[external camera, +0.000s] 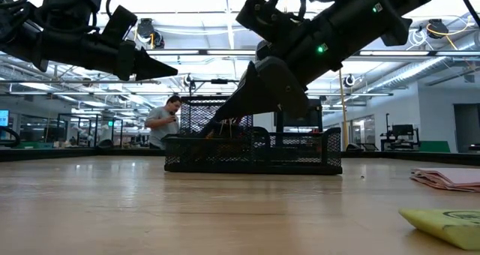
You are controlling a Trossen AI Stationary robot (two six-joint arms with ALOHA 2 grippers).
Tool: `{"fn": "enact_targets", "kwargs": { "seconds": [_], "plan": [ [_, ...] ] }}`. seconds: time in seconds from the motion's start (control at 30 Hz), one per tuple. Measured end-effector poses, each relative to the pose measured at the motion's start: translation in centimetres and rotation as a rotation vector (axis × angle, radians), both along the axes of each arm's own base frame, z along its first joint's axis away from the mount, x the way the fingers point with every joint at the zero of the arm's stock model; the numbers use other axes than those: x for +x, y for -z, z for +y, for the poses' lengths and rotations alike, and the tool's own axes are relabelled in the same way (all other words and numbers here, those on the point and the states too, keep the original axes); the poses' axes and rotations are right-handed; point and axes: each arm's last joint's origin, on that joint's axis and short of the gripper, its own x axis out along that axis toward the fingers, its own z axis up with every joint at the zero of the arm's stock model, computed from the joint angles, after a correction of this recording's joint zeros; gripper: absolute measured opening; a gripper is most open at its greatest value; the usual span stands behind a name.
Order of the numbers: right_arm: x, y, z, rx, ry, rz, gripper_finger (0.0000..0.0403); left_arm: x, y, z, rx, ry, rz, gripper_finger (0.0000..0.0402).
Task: Pick and place office supplies into organizer
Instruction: Put the black binder clip into the black desk organizer
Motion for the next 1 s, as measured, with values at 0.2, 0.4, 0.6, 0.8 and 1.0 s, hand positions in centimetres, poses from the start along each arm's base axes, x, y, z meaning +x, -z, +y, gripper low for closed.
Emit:
{"fn": "enact_targets", "kwargs": {
  "seconds": [0.2, 0.4, 0.6, 0.8, 1.0],
  "plan": [
    [0.0, 0.0, 0.0, 0.017, 0.01, -0.005, 0.0037, 0.0, 0.0, 0.0, -0.002, 0.0, -0.001, 0.0031],
    [-0.4, -0.4, 0.6, -0.002, -0.022, 0.004, 0.0052, 0.0, 0.0, 0.0, -0.002, 0.0, -0.001, 0.0031],
    [-3.3, -5.0, 3.1, -0.008, -0.131, 0.003, 0.006, 0.0, 0.0, 0.0, -0.002, 0.001, -0.001, 0.0031],
    [-7.7, -9.6, 5.2, 0.247, -0.239, 0.04, 0.0061, 0.0, 0.0, 0.0, -0.002, 0.002, -0.001, 0.0031],
    [-10.4, -7.5, 7.9, 0.377, -0.185, 0.234, 0.0061, 0.0, 0.0, 0.0, -0.013, 0.004, -0.005, 0.0031]
  ]
}}
